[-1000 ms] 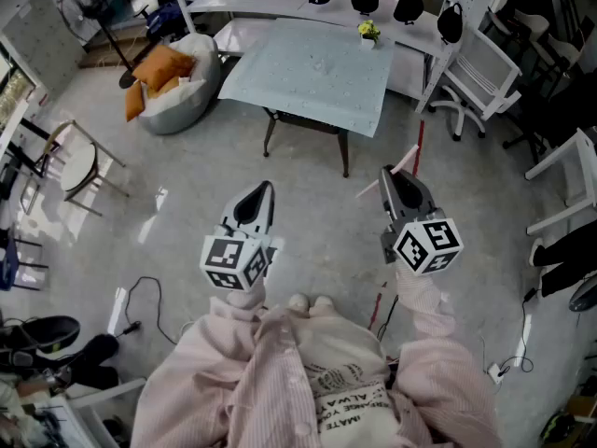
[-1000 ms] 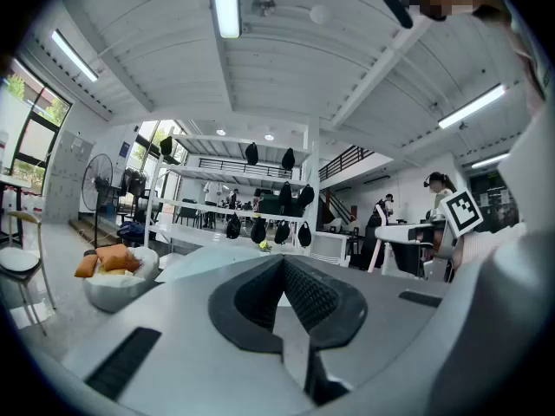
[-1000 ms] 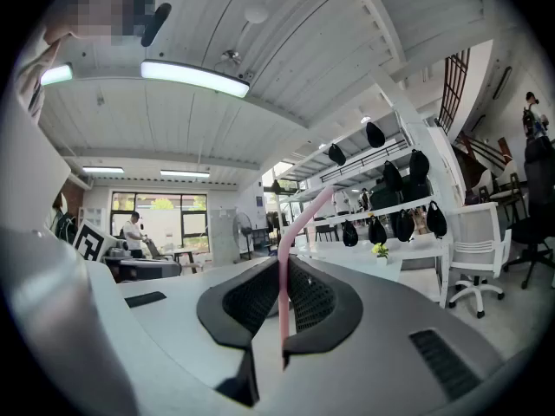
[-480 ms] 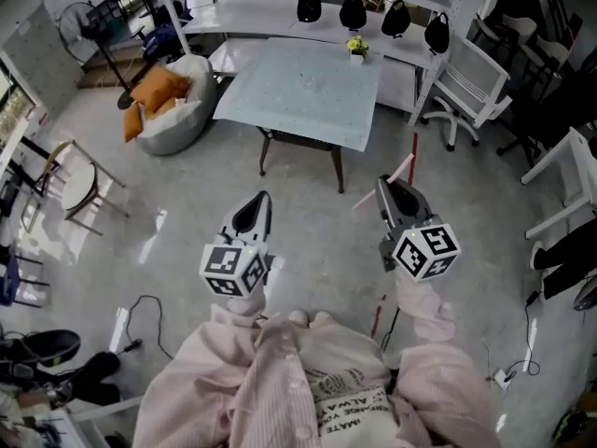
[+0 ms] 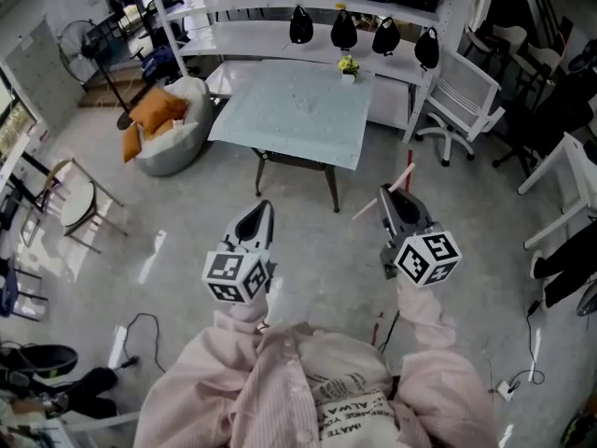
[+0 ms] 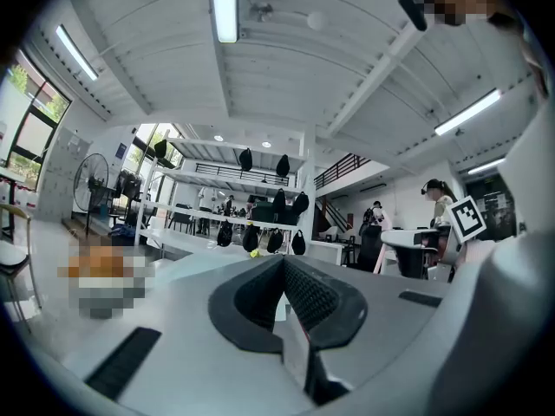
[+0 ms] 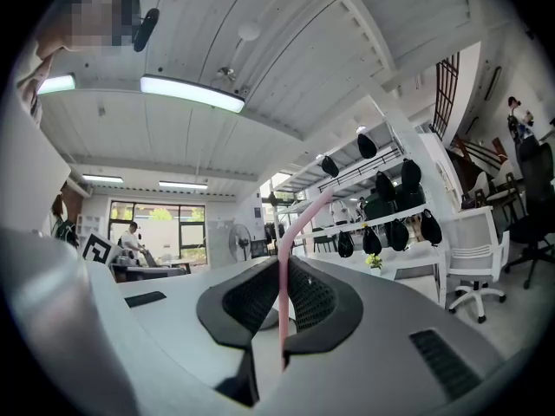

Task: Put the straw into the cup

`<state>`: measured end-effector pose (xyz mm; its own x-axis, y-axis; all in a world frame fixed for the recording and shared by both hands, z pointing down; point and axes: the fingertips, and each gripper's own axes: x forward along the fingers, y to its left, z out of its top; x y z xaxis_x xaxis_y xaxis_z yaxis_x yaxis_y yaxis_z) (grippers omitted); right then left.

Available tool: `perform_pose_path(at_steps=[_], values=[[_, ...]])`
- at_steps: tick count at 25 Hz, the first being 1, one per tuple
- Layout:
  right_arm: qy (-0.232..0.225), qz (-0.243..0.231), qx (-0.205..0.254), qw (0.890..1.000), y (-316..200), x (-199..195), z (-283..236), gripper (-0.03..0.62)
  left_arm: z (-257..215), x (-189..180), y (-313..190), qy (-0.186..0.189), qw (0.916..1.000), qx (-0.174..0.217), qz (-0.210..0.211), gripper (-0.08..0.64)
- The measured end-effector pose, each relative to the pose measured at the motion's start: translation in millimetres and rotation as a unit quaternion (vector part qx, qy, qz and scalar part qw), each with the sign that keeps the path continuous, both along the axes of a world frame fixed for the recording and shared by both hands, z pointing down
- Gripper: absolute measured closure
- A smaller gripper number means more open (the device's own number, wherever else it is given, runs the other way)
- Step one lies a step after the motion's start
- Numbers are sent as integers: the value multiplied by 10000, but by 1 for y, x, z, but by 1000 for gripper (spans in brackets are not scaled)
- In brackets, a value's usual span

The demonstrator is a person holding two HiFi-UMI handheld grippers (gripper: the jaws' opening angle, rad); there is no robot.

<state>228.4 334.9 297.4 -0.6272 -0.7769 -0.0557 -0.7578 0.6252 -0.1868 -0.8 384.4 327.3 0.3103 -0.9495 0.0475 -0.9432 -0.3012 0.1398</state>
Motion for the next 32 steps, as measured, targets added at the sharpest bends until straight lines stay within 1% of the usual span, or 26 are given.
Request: perform_pose_path(at_steps=[8, 14, 23, 32], values=[[-93, -29, -88, 9999, -23, 1, 4, 568, 2, -2, -18, -45, 9999, -78, -80, 561], [-92, -121, -208, 9997, -53, -8, 20, 568, 17, -10, -48, -3, 9997, -187, -122, 561], [-119, -52, -449, 9989, -132, -25, 38, 568, 36, -29, -128, 100, 9991, -401, -87, 561], [-66, 95, -707, 9974, -223, -56, 49, 568, 47, -65, -223, 236, 9979, -603, -45, 561]])
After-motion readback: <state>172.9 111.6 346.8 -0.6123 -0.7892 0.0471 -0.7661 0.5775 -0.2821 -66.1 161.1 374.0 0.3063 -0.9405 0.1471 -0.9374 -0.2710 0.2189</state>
